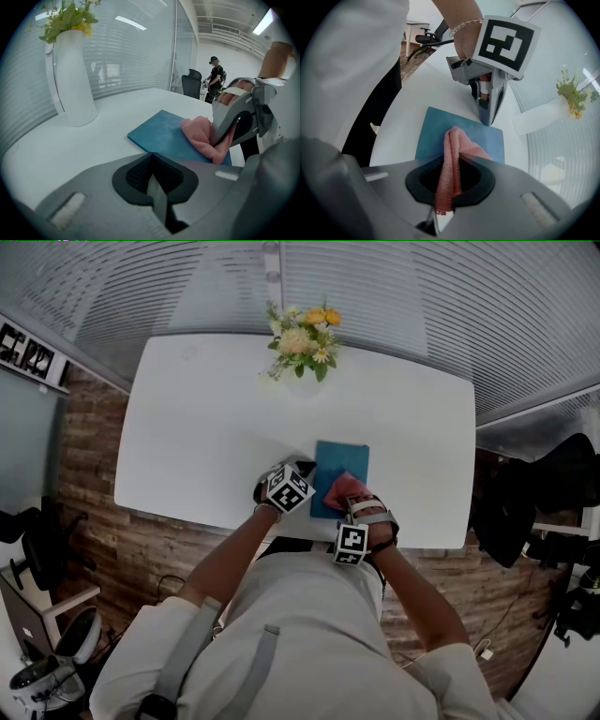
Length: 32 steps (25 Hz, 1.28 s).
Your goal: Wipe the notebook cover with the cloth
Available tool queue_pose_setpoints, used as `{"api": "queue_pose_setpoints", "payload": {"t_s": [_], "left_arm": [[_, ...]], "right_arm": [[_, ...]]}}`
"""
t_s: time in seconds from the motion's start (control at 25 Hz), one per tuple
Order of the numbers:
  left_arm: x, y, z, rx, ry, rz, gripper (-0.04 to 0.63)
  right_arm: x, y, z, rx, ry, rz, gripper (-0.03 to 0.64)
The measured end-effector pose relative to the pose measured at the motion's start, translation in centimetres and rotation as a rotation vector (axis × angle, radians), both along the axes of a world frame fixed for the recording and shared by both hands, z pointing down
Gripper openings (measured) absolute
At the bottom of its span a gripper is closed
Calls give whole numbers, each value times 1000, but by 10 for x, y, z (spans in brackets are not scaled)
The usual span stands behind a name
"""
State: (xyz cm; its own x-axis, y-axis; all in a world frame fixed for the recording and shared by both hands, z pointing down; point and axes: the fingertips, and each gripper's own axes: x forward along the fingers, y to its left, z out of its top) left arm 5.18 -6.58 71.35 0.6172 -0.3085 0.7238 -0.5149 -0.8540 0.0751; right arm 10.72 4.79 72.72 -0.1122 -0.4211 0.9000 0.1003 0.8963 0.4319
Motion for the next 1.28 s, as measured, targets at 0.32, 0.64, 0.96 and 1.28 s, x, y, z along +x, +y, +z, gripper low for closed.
{"api": "queue_pose_setpoints", "payload": {"t_s": [0.32, 0.64, 0.96, 1.28], "left_arm": [[0, -1, 1, 1, 0, 0, 2], [0, 0, 1, 2, 0, -2, 2], [0, -1, 1, -3, 2, -2, 3], [0, 0, 1, -1, 0, -3, 3]], "right_arm": [[-1, 8, 2, -35, -10, 2, 0], [-2, 15, 2, -57, -19, 3, 0], [-2, 20, 3, -69, -25, 2, 0], [-4, 27, 3, -85, -29, -1, 2]]}}
